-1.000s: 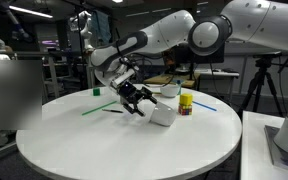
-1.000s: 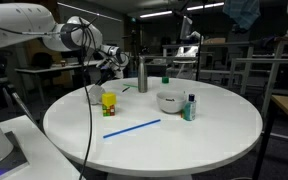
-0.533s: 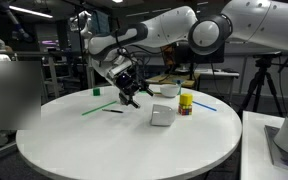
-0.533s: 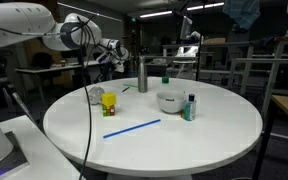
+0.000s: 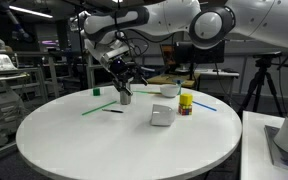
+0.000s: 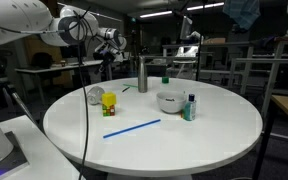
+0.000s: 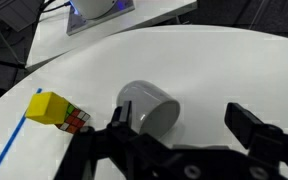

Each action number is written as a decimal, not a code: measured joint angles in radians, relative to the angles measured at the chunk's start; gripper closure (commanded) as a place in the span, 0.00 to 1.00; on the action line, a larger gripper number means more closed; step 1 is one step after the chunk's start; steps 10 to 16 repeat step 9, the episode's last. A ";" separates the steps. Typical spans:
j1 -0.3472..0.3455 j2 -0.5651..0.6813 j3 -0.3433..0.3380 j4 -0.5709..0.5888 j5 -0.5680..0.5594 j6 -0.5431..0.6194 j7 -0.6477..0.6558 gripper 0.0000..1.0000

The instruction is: Change the Position of the cup and put it horizontally

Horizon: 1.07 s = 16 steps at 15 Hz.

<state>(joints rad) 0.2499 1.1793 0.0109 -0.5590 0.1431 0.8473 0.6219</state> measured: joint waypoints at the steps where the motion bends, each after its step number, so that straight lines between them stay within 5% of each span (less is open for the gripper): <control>1: 0.003 -0.014 0.001 0.004 0.000 -0.001 0.000 0.00; 16: 0.026 -0.103 0.003 0.029 -0.003 -0.001 -0.035 0.00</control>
